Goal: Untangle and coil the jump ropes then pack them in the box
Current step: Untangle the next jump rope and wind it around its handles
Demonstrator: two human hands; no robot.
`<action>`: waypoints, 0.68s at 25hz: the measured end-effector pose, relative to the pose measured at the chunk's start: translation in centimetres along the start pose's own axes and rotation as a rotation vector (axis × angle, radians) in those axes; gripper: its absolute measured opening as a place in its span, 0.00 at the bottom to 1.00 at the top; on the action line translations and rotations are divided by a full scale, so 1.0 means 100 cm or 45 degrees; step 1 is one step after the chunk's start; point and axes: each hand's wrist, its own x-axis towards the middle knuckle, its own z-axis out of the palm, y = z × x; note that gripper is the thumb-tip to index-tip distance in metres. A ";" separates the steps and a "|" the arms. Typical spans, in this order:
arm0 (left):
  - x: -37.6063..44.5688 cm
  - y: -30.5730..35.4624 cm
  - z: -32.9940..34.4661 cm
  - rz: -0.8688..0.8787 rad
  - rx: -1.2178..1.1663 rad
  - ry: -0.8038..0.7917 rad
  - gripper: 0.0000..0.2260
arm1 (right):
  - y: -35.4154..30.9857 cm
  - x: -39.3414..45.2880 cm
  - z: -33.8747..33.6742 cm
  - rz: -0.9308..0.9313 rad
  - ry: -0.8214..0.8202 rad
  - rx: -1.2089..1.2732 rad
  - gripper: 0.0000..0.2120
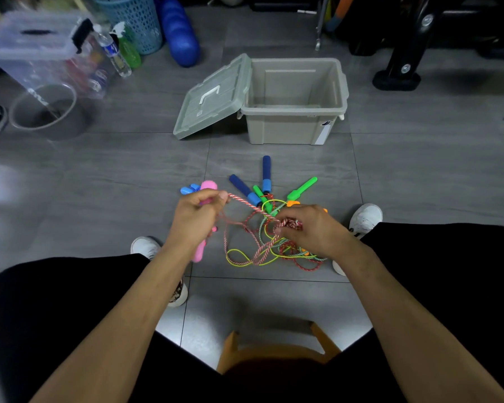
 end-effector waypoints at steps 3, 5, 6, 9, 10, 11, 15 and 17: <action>0.004 -0.008 -0.004 -0.026 0.478 -0.173 0.05 | -0.010 -0.004 -0.004 0.096 0.065 0.065 0.09; -0.002 -0.008 -0.001 0.120 0.787 -0.307 0.04 | -0.015 -0.006 -0.006 0.073 0.058 0.141 0.07; -0.005 -0.007 0.001 0.211 0.839 -0.367 0.07 | -0.017 -0.007 -0.006 0.039 0.040 0.181 0.06; -0.012 0.000 0.014 0.437 0.806 -0.547 0.09 | -0.020 -0.008 -0.005 -0.026 -0.001 0.282 0.04; -0.011 0.000 0.017 0.497 0.808 -0.575 0.08 | -0.020 -0.008 -0.005 -0.019 -0.008 0.317 0.04; -0.010 -0.001 0.019 0.529 0.817 -0.586 0.06 | -0.020 -0.008 -0.005 -0.016 -0.003 0.346 0.03; -0.005 -0.001 0.021 0.380 0.731 -0.428 0.07 | -0.021 -0.007 -0.004 -0.078 0.220 0.419 0.02; -0.001 -0.004 0.022 0.259 0.759 -0.320 0.10 | -0.024 -0.010 -0.005 -0.038 0.268 0.467 0.05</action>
